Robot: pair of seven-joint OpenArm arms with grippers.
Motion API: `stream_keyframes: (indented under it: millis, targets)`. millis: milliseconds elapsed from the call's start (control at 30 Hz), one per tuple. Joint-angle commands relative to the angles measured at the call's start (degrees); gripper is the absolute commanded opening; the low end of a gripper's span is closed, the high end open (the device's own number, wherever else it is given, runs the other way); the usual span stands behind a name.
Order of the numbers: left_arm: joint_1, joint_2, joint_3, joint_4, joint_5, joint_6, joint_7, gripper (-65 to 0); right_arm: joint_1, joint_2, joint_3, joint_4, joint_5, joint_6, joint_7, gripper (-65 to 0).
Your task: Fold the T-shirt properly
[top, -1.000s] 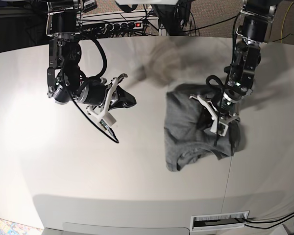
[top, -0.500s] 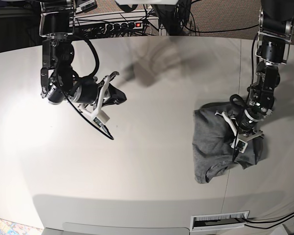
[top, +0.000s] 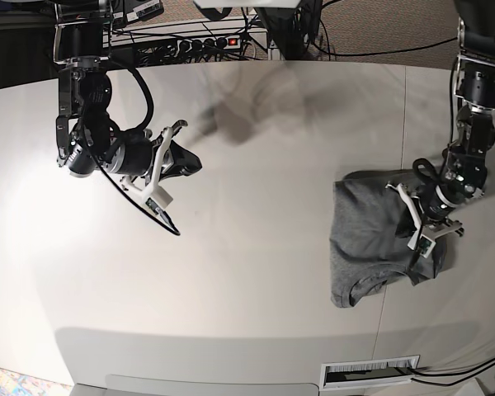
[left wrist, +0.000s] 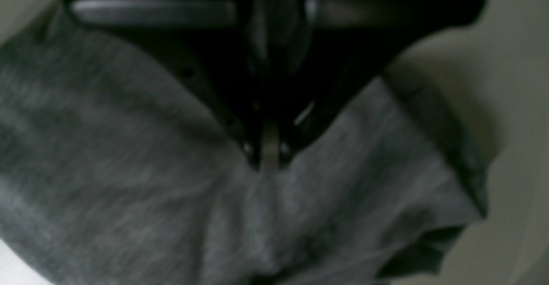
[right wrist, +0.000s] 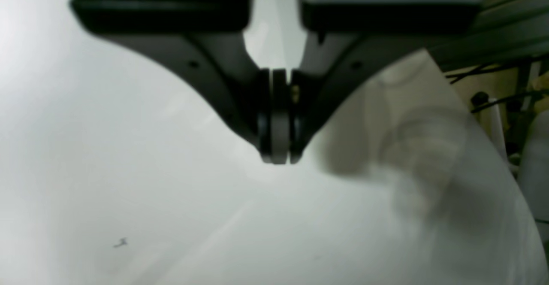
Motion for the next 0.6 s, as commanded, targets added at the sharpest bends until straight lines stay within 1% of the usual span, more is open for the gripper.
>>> stream_keyframes:
  millis: [0, 67, 100, 133, 233, 300, 467, 567]
  targets:
    - [-1.6, -1.7, -0.5, 3.1, -3.4, 0.0, 0.9, -65.0, 1.0, 1.2, 0.9, 1.2, 1.9, 0.3, 1.0, -65.0]
    - [-1.5, -3.0, -0.5, 7.8, -10.2, 0.3, 7.4, -65.0, 1.0, 2.1, 1.9, 1.2, 4.0, 0.3, 0.9, -65.0]
    - [-1.4, -3.6, -0.5, 10.2, -12.7, 0.9, 9.9, -65.0, 1.0, 2.4, 2.7, 1.3, 4.9, 0.3, 0.5, -65.0]
    - [-1.0, -4.1, -0.5, 12.7, -13.9, 2.1, 11.8, -65.0, 0.9, 2.7, 3.5, 1.7, 5.4, 0.3, 0.0, -65.0]
    - [1.2, -5.8, -0.5, 20.9, -11.8, 7.0, 15.4, -65.0, 0.4, 3.1, 6.4, 4.1, 5.5, 0.3, -2.4, -65.0]
    - [4.0, -6.9, -0.5, 26.3, -9.7, 9.5, 17.2, -65.0, -1.3, 3.4, 8.7, 6.1, 5.5, 0.3, -2.6, -65.0]
    - [14.3, -8.2, -0.8, 36.9, -5.3, 14.0, 18.5, -65.0, -8.6, 4.7, 15.0, 9.9, 7.1, 0.3, -2.4, -65.0]
    - [21.4, -8.1, -3.4, 42.6, -4.3, 15.8, 18.8, -65.0, -13.5, 4.8, 19.5, 12.8, 7.3, 0.3, -2.4, -65.0]
